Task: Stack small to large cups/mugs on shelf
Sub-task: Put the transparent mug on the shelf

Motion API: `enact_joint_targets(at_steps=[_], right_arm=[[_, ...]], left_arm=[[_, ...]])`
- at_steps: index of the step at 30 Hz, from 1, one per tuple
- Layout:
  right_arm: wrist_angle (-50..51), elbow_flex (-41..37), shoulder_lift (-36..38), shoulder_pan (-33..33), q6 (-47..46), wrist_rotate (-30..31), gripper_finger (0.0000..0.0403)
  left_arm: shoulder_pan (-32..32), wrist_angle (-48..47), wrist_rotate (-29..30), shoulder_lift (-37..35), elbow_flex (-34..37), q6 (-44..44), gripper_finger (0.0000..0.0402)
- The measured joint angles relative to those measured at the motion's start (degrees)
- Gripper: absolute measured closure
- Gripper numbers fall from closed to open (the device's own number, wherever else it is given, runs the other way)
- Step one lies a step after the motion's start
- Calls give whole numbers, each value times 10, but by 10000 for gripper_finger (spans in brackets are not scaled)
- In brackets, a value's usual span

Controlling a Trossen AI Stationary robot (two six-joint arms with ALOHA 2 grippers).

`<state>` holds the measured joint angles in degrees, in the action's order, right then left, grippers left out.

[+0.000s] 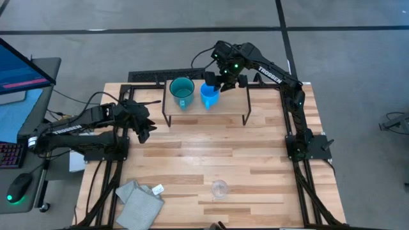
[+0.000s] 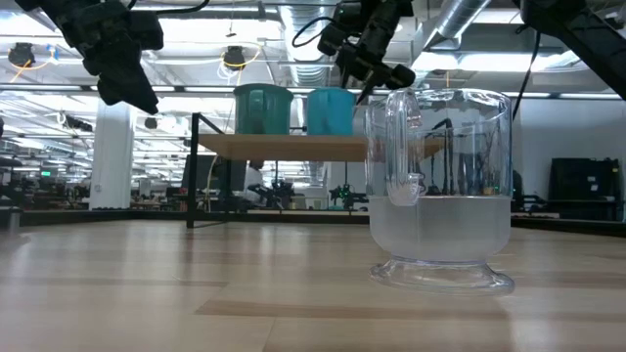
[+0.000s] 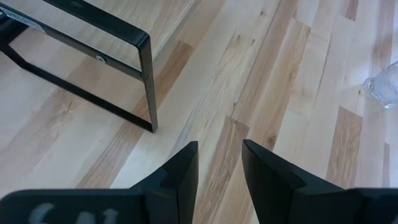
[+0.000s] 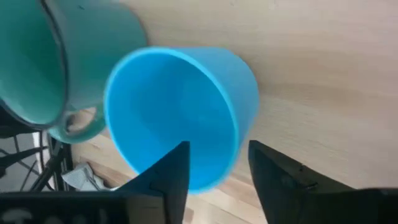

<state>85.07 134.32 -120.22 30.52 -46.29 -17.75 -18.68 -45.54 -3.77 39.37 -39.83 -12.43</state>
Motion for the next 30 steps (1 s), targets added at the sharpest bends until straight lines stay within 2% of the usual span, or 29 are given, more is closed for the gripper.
enact_joint_targets(at_steps=[6, 10, 15, 22, 30], right_arm=[[-22, 0, 0, 0, -2, 1, 205], [-44, 0, 0, 0, 2, 16, 213], [-52, 0, 0, 6, 2, -4, 224], [-41, 0, 0, 10, 6, 1, 235], [-88, 5, 30, 44, 66, 3, 247]], left_arm=[[0, 0, 0, 0, 0, 0, 288], [0, 0, 0, 0, 0, 0, 288], [0, 0, 0, 0, 0, 0, 288], [0, -2, -1, 0, 0, -1, 288], [0, -3, 0, 0, 0, 2, 288]])
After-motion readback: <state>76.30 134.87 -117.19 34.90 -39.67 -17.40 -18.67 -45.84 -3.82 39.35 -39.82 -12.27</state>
